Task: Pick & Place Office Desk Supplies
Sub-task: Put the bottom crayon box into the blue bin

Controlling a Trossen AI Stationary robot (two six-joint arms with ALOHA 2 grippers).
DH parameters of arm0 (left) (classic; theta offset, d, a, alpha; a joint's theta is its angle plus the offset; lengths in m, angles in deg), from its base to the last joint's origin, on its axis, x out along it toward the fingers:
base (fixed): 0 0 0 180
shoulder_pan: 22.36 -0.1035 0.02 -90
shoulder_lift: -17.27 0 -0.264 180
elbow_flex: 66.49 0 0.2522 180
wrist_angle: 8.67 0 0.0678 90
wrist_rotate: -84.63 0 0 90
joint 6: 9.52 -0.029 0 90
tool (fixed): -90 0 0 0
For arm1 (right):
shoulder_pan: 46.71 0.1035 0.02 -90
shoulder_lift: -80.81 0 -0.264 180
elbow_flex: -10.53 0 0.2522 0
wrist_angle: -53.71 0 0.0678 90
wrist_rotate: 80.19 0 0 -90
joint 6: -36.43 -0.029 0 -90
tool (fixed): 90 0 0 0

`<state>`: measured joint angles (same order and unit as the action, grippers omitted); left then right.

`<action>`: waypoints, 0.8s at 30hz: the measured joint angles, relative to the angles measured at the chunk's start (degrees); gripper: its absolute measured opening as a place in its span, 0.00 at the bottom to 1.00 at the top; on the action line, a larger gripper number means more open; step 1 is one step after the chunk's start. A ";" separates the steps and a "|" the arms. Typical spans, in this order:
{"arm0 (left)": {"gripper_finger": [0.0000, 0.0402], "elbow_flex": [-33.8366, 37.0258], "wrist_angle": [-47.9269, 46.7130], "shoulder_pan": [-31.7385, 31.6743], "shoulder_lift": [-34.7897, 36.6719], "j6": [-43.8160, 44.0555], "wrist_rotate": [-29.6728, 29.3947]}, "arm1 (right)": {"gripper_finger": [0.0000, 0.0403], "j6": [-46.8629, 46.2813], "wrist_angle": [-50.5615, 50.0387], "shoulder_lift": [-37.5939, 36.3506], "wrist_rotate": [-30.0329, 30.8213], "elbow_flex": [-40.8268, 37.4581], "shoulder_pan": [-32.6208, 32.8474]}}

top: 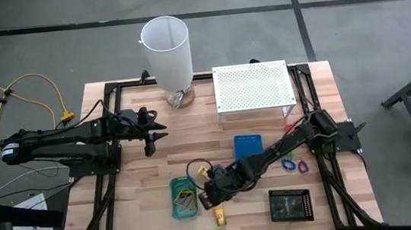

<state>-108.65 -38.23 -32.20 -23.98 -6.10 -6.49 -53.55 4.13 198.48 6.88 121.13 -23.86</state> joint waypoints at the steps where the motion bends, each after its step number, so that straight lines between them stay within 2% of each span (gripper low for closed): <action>1: 0.30 0.00 0.00 0.00 0.02 0.00 0.00 | 0.41 0.03 0.90 0.00 0.06 0.00 -0.27; 15: 0.30 0.00 -0.02 0.00 0.02 0.00 0.13 | 0.41 0.92 6.31 0.00 4.41 0.02 -1.53; 24: 0.30 0.00 0.00 0.00 0.02 0.02 -0.11 | 0.41 0.13 1.22 -0.11 8.58 5.39 -0.36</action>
<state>-108.65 -38.23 -32.20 -23.96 -6.08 -6.61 -53.41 5.34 198.37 15.46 126.52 -24.22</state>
